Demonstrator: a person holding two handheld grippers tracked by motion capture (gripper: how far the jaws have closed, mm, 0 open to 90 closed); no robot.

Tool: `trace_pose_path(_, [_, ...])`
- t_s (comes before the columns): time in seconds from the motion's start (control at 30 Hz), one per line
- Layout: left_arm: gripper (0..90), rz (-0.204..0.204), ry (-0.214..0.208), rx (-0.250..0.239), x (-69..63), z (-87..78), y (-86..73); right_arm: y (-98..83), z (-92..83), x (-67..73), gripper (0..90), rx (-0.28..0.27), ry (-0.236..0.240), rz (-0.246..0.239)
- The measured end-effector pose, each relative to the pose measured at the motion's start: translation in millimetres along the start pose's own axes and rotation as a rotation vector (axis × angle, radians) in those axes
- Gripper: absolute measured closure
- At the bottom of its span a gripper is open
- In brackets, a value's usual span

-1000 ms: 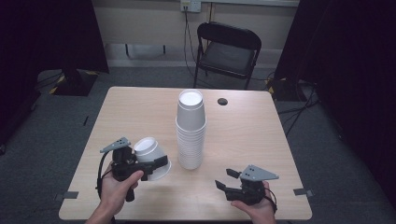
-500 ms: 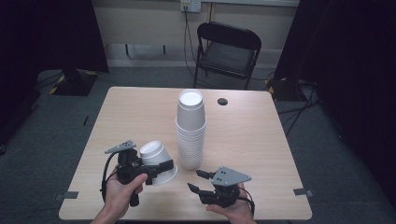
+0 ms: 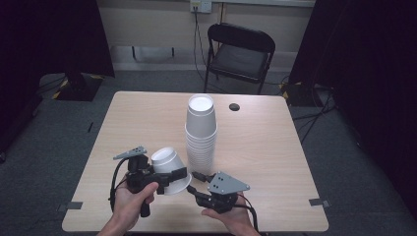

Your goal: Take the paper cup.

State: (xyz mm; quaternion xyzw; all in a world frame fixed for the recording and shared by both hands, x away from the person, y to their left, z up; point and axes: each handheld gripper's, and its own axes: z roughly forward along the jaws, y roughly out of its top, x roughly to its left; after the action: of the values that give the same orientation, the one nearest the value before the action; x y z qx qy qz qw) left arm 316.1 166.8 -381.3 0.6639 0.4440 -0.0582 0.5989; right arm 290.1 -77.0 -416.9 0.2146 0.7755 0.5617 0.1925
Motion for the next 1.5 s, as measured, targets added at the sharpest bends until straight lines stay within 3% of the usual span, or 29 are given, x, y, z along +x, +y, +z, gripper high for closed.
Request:
trace_pose_path(0.27, [15.8,-0.085,-0.052,0.017,1.6,3.1,-0.8,5.2,9.3,4.8,62.0,-0.057,-0.028,-0.007])
trace_pose_path(0.7, [15.8,-0.153,-0.115,0.031,0.0,6.6,-2.0,9.4,16.9,4.1,70.1,-0.157,-0.066,-0.029])
trace_pose_path(1.0, [15.5,-0.156,-0.137,0.043,1.1,8.9,-2.9,8.4,17.0,4.1,76.0,-0.169,-0.068,-0.017])
trace_pose_path(1.2, [14.3,-0.159,-0.173,0.014,1.0,9.7,-4.4,9.7,15.1,1.9,79.6,-0.195,-0.058,-0.005])
trace_pose_path(1.3, [14.1,-0.147,-0.186,0.001,1.7,9.3,-4.2,11.0,13.6,0.5,81.0,-0.202,-0.056,-0.008])
trace_pose_path(1.43, [14.5,-0.097,-0.188,-0.027,2.0,7.2,-2.9,12.7,11.0,-0.9,82.6,-0.198,-0.062,-0.019])
trace_pose_path(1.5, [14.5,-0.106,-0.19,-0.041,1.9,6.8,-2.3,13.6,9.6,-2.3,83.2,-0.197,-0.051,-0.014])
